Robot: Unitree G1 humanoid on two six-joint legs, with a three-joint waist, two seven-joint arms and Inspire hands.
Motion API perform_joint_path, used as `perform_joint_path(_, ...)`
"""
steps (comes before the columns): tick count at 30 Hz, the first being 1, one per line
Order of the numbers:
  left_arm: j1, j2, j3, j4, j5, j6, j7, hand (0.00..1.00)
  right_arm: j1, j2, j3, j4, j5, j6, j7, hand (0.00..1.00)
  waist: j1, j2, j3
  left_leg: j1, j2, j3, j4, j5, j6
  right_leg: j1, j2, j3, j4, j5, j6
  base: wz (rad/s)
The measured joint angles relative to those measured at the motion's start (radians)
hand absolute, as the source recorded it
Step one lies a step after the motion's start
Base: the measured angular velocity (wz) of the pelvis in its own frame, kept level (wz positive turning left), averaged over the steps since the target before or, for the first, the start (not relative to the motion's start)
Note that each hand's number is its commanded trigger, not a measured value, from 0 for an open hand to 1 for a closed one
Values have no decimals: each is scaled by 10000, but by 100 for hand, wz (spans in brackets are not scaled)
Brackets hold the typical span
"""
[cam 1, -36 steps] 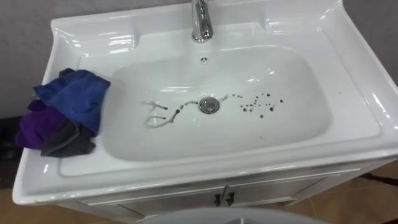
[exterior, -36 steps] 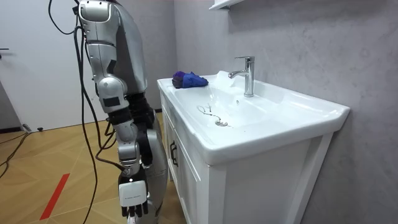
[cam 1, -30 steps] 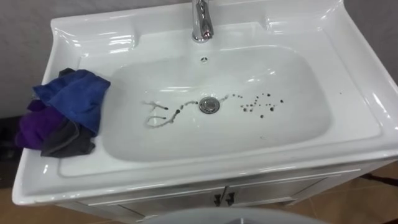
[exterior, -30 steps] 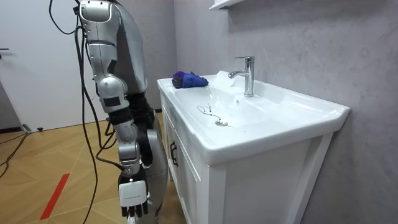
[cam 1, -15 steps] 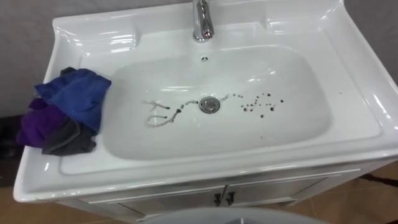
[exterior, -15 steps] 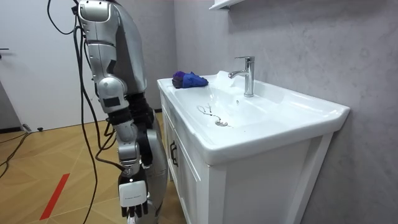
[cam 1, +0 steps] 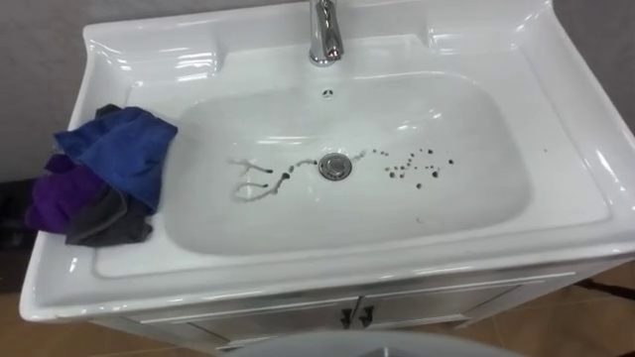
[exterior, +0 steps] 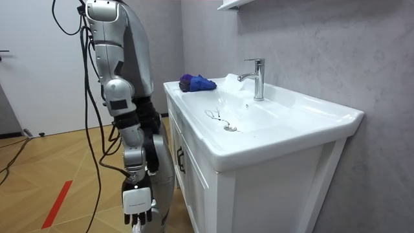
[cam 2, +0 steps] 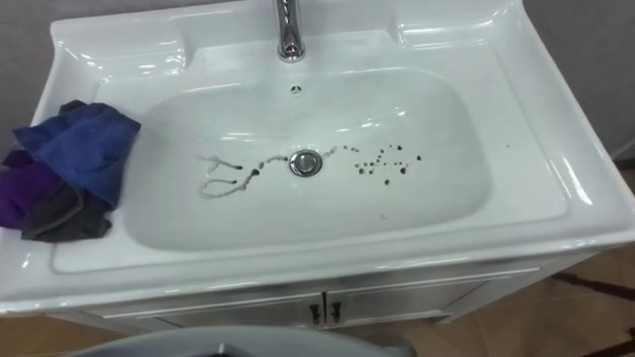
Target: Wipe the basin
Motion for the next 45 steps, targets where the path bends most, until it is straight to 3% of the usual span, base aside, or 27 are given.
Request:
perform_joint_path(8, 191, -9, 460, 23, -326, 3, 59, 0, 15, -56, -27, 85, -5, -9, 221, 0, 41, -81, 3, 7, -1, -314, 30, 12, -21, 312, 33, -361, -356, 8, -4, 12)
perform_joint_path(14, 203, -55, 909, -52, -1195, -112, 843, 0, -62, -102, 107, 103, -6, -32, 61, 0, 309, -6, 3, -74, 2, -489, 39, 19, -32, 307, 37, -539, -338, 6, -4, 8)
perform_joint_path(23, 337, 79, 2068, -215, -2209, -552, 3127, 0, -127, -466, -105, 49, 6, -210, -45, 0, 533, 288, 9, -210, -25, -973, 159, 40, -66, 470, 15, -1061, -364, 4, -5, 15)
perform_joint_path(27, 718, 121, 2727, -445, -2573, -839, 3938, 0, -86, -602, -467, 3, 79, -298, -53, 0, 570, 387, -1, -346, -29, -1109, 138, 64, -102, 452, 20, -1162, -356, -8, -13, 11)
perform_joint_path(30, 848, 189, 2779, -447, -3295, -1011, 4648, 0, -132, -816, -458, 79, 175, -456, -147, 0, 669, 460, -11, -353, -26, -1148, 134, 83, -127, 443, 12, -1312, -356, -11, -18, 6)
perform_joint_path(35, 886, 389, 3101, -553, -3375, -1424, 5724, 0, -163, -1117, -471, 72, -28, -674, -295, 0, 896, 555, -46, -414, -15, -1303, 134, 118, -178, 411, 33, -1388, -361, -19, -33, 4)
perform_joint_path(37, 994, 426, 3254, -925, -3368, -1544, 6298, 0, -153, -1171, -473, 9, -96, -681, -496, 0, 1005, 623, -104, -535, -23, -1388, 165, 136, -191, 349, 28, -1498, -359, -19, -34, 9)
perform_joint_path(41, 1133, 502, 3373, -1685, -3419, -1589, 7043, 0, -147, -1181, -494, -95, -238, -694, -646, 0, 1057, 646, -129, -750, -82, -1581, 153, 291, -199, 177, -28, -1628, -329, -20, -38, 15)
perform_joint_path(45, 1308, 877, 3512, -2755, -4030, -1621, 7633, 0, -125, -1172, -499, -175, -234, -769, -782, 0, 1100, 717, -171, -747, -107, -1705, 153, 339, -213, 217, -38, -1742, -363, -20, -42, 10)
